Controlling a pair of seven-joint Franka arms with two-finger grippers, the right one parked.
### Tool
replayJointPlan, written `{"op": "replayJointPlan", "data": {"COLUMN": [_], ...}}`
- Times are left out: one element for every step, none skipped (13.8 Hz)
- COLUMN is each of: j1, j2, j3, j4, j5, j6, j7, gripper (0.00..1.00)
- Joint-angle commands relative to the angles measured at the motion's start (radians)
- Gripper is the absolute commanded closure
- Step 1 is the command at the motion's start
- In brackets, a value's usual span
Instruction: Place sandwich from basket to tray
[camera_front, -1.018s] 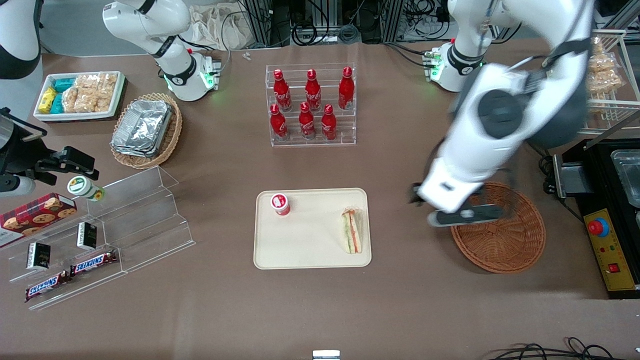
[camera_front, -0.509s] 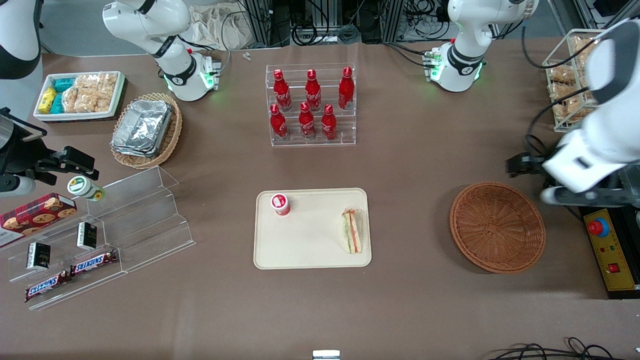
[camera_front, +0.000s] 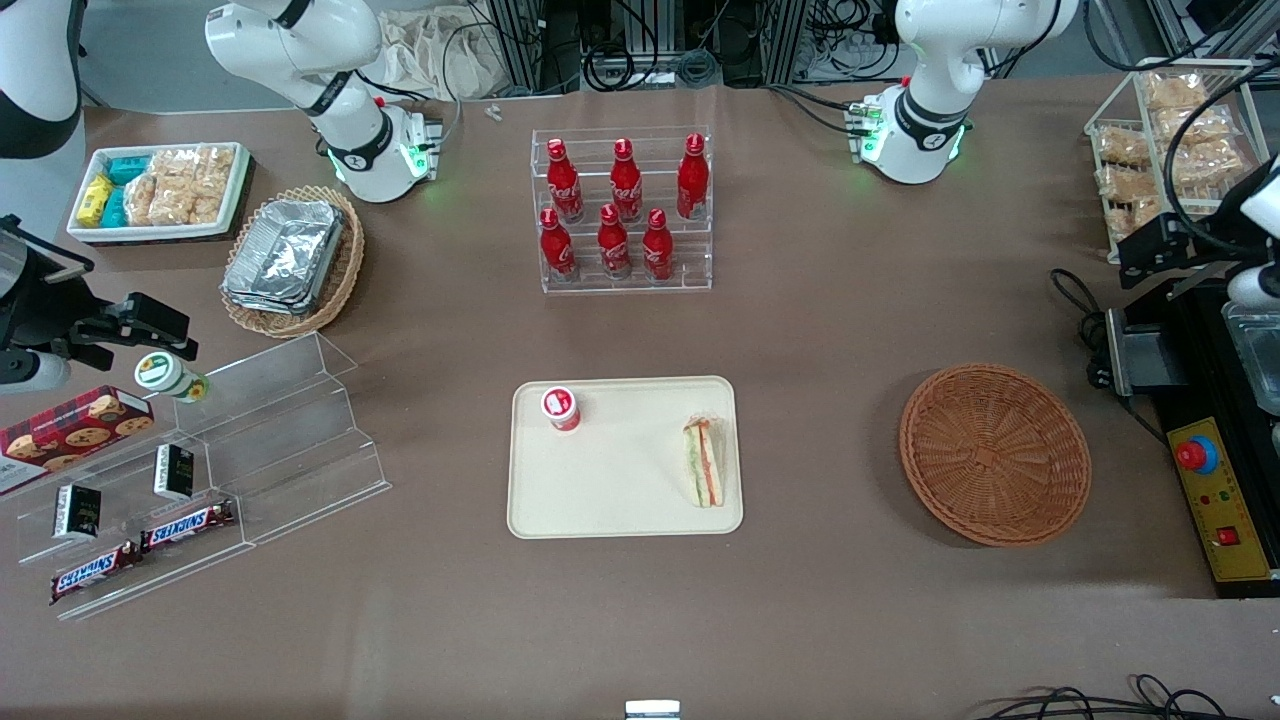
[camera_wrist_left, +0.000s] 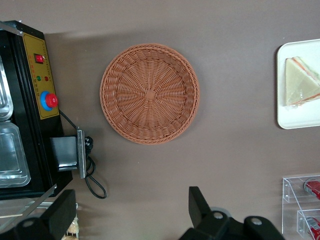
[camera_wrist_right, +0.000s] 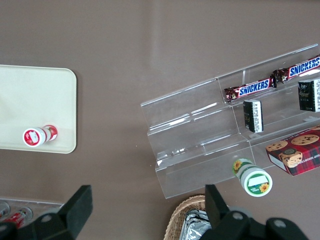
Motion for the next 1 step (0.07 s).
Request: {"op": "replayJointPlan", "data": {"j1": [-0.011], "j2": [-0.008], "j3": [0.015], "j4": [-0.015], "j5": [0.003], "j6": [0.012], "j7": [0.007], "gripper": [0.00]}}
